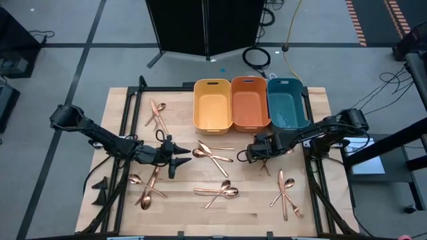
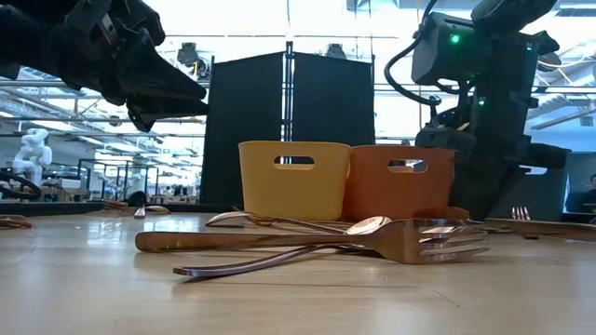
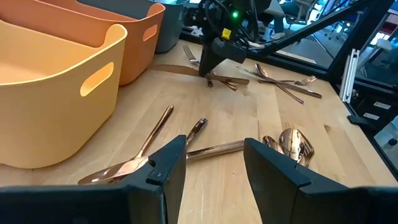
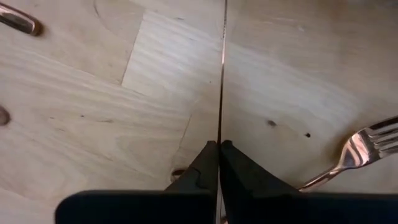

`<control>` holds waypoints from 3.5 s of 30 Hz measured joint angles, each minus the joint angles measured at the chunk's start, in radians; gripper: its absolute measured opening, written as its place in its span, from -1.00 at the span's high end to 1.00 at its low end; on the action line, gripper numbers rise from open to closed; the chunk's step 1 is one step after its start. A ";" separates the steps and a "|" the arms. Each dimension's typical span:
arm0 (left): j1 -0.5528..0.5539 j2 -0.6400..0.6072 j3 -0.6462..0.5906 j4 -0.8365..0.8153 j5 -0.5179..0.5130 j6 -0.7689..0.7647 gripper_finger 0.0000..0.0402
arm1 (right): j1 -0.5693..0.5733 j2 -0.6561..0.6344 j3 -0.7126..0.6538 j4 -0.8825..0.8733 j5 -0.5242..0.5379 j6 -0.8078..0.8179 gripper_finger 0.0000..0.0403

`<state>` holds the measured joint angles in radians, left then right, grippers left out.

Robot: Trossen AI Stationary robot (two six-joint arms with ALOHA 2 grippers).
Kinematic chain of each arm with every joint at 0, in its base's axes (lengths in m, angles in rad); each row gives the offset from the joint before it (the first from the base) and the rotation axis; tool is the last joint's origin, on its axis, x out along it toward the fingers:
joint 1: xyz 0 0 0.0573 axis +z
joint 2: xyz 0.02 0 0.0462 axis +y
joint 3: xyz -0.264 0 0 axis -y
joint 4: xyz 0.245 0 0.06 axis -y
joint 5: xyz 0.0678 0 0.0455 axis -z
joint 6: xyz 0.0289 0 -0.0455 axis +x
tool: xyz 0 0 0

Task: Sort silverware
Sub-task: Put the copper knife into the blue bin

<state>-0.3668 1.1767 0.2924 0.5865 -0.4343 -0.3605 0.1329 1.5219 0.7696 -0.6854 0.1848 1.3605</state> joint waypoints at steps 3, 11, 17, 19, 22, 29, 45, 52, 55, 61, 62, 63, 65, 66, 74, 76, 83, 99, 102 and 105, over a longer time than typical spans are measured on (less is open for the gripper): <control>0.000 0.000 0.000 0.000 0.000 0.000 0.22 | 0.000 0.012 0.002 0.004 0.001 -0.015 1.00; 0.000 0.000 0.000 0.001 0.000 -0.001 0.22 | 0.000 0.131 0.010 0.039 0.000 -0.066 0.76; 0.000 0.000 0.000 0.002 0.000 -0.001 0.22 | 0.000 0.142 0.012 0.036 -0.006 -0.064 0.73; 0.000 0.000 0.000 0.002 0.000 -0.001 0.22 | -0.001 0.123 0.006 0.031 -0.012 -0.066 0.85; 0.000 0.000 0.000 0.002 0.000 -0.001 0.22 | -0.002 0.089 0.002 0.028 -0.023 -0.083 0.95; 0.000 0.000 0.000 0.002 0.000 -0.001 0.22 | 0.001 -0.046 -0.002 0.032 -0.031 -0.114 0.99; 0.000 0.000 0.000 -0.005 -0.014 0.000 0.22 | -0.067 -0.528 0.021 0.188 -0.080 -0.337 1.00; 0.000 0.000 0.000 -0.005 -0.014 0.000 0.22 | -0.310 -0.632 0.188 -0.076 0.010 -0.515 1.00; 0.000 0.000 0.000 0.000 -0.019 0.001 0.22 | -0.472 -0.608 0.300 -0.223 0.019 -0.609 1.00; 0.000 0.000 0.000 0.014 -0.040 0.001 0.22 | -0.820 -0.487 0.418 -0.380 -0.060 -0.806 1.00; 0.001 0.000 0.000 0.018 -0.043 0.003 0.22 | -0.872 -0.461 0.418 -0.383 -0.095 -0.827 1.00; 0.001 0.000 0.000 0.026 -0.045 0.005 0.22 | -0.918 -0.431 0.416 -0.387 -0.133 -0.846 1.00; 0.003 0.000 0.000 0.043 -0.045 0.009 0.22 | -0.995 -0.366 0.410 -0.391 -0.184 -0.889 1.00; 0.005 0.000 0.000 0.047 -0.045 0.008 0.22 | -1.023 -0.335 0.408 -0.400 -0.190 -0.903 1.00; 0.007 0.000 0.000 0.063 -0.044 0.007 0.22 | -1.117 -0.139 0.406 -0.417 -0.180 -0.937 1.00; 0.007 0.000 0.000 0.062 -0.040 0.008 0.22 | -1.123 -0.104 0.406 -0.416 -0.179 -0.937 1.00; 0.007 0.000 0.000 0.063 -0.038 0.007 0.22 | -1.145 -0.029 0.381 -0.417 -0.177 -0.937 1.00; 0.007 0.000 0.001 0.078 -0.038 0.006 0.22 | -1.153 -0.028 0.224 -0.338 -0.154 -0.959 0.85; 0.007 0.000 0.003 0.088 -0.038 0.004 0.22 | -1.153 -0.029 0.224 -0.339 -0.155 -0.967 0.76; 0.007 0.000 0.005 0.088 -0.038 0.002 0.22 | -1.152 -0.029 0.224 -0.344 -0.157 -0.988 0.68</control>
<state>-0.3595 1.1767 0.2970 0.6746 -0.4720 -0.3580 -1.0195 1.4933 0.9936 -1.0290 0.0276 0.3726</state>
